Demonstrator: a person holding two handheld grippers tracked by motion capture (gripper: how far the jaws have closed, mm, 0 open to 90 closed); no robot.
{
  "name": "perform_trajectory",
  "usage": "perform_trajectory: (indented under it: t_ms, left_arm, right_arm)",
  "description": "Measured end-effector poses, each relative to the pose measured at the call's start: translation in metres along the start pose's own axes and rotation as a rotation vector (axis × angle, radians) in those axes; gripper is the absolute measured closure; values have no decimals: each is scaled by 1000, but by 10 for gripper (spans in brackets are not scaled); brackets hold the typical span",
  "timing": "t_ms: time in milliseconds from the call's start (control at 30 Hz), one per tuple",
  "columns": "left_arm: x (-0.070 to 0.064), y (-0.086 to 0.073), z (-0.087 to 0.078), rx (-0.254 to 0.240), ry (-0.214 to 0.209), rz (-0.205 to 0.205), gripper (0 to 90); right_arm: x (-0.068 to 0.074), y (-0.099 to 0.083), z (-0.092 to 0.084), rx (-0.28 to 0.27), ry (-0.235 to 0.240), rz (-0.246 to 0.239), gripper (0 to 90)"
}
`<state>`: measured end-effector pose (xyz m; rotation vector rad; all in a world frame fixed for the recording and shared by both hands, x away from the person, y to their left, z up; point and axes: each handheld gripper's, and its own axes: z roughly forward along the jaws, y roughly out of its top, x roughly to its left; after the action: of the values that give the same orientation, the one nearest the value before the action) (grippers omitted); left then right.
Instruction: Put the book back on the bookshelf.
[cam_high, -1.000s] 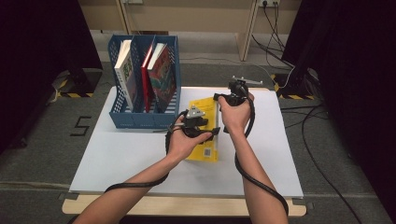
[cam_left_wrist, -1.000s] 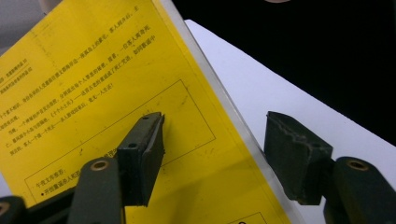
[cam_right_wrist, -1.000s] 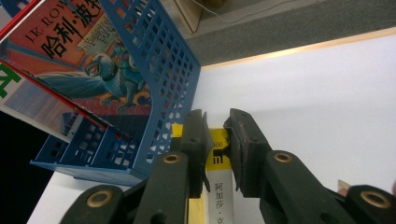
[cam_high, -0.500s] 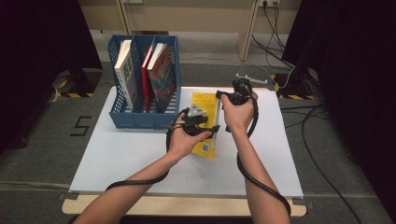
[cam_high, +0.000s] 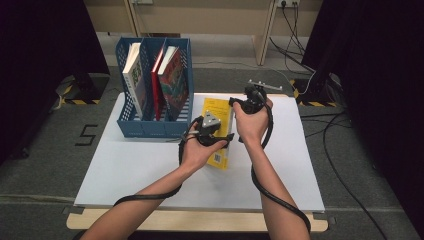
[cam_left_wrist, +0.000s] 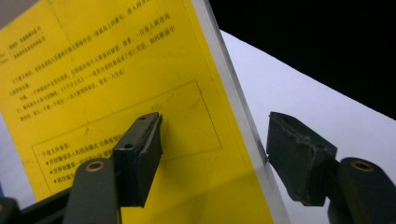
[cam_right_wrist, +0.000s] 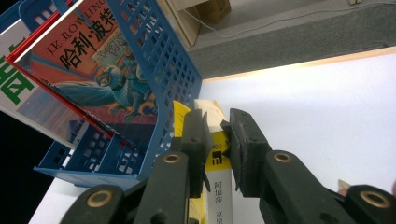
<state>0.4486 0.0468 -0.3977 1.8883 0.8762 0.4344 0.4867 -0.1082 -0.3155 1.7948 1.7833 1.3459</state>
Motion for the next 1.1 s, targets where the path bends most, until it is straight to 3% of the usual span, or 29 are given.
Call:
perform_trajectory:
  t_ms: [467,633,700,900,1100]
  left_arm:
    - [-1,1,9,22,79,-2,272]
    - [0,1,10,27,80,-15,247]
    - [0,2,10,18,75,-24,248]
    - [3,9,8,14,87,2,275]
    - [8,7,10,23,88,0,288]
  right_arm:
    - [8,-5,2,-9,-7,-15,770]
    - [10,-5,0,-16,-2,-19,771]
    - [9,-4,-2,-33,6,0,771]
    - [11,1,-8,-57,14,2,773]
    - [15,1,-7,-60,14,-8,772]
